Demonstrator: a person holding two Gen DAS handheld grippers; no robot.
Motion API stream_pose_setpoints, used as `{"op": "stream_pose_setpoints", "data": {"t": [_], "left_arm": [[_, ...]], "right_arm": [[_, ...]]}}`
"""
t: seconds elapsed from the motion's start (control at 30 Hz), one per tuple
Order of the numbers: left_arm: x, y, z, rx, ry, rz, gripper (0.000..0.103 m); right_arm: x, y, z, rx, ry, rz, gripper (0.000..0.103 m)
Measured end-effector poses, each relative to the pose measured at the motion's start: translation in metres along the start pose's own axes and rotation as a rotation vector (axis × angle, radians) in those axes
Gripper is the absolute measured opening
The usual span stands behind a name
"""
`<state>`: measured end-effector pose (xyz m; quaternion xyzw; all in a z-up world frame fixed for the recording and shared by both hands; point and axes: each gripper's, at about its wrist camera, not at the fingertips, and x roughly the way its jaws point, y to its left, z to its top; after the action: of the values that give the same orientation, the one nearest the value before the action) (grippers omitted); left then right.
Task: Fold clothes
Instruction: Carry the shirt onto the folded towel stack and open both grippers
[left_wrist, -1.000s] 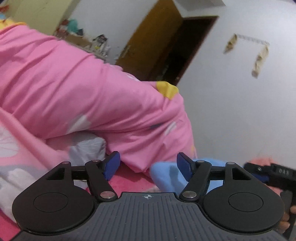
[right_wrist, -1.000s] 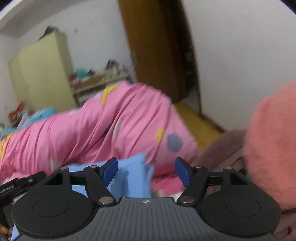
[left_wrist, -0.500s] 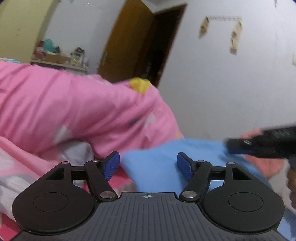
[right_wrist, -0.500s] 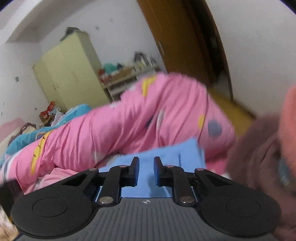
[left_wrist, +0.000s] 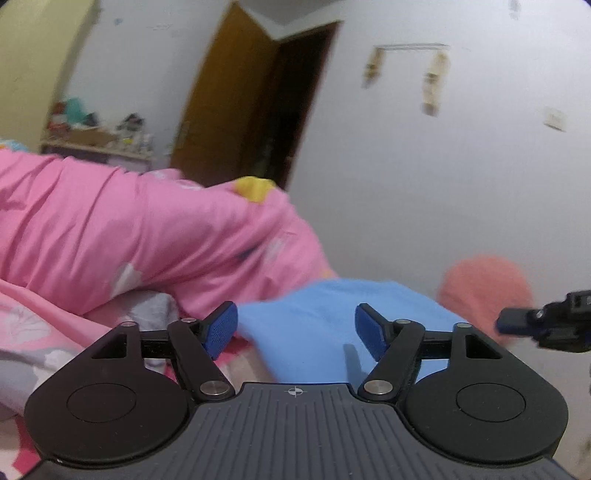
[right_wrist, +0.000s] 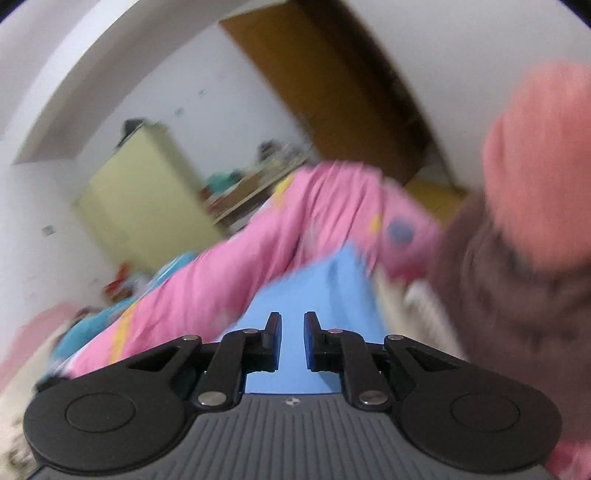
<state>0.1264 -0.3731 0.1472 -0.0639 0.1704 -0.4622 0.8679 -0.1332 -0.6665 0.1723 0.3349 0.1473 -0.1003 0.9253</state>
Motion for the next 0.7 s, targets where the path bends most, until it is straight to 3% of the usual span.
{"op": "stream_pose_setpoints", "data": {"t": [0.1, 0.17, 0.2, 0.37, 0.43, 0.5, 0.57, 0.63, 0.7], "left_arm": [[-0.019, -0.017, -0.014, 0.096, 0.026, -0.023, 0.097], [-0.023, -0.026, -0.021, 0.160, 0.052, 0.005, 0.097], [-0.024, -0.029, -0.023, 0.185, 0.062, 0.029, 0.097], [-0.077, -0.018, -0.018, 0.068, 0.033, 0.077, 0.099], [-0.107, -0.018, -0.019, 0.025, 0.039, 0.093, 0.100], [-0.136, -0.023, -0.025, -0.006, 0.067, 0.116, 0.102], [-0.168, -0.034, -0.033, -0.015, 0.095, 0.134, 0.103], [-0.202, -0.046, -0.041, -0.014, 0.112, 0.150, 0.103], [-0.235, -0.057, -0.048, -0.006, 0.115, 0.155, 0.103]], "right_arm": [[-0.021, -0.016, -0.025, 0.043, -0.003, -0.015, 0.014], [-0.036, -0.036, -0.029, 0.100, -0.044, -0.124, 0.014], [-0.048, -0.032, -0.036, 0.104, -0.061, -0.132, 0.015], [-0.108, -0.011, -0.069, 0.125, -0.151, -0.174, 0.018], [-0.132, -0.002, -0.083, 0.129, -0.183, -0.189, 0.028], [-0.146, 0.028, -0.101, 0.064, -0.160, -0.167, 0.043], [-0.163, 0.060, -0.128, -0.009, -0.142, -0.137, 0.046], [-0.179, 0.091, -0.155, -0.080, -0.130, -0.110, 0.060], [-0.193, 0.122, -0.177, -0.150, -0.128, -0.107, 0.068]]}}
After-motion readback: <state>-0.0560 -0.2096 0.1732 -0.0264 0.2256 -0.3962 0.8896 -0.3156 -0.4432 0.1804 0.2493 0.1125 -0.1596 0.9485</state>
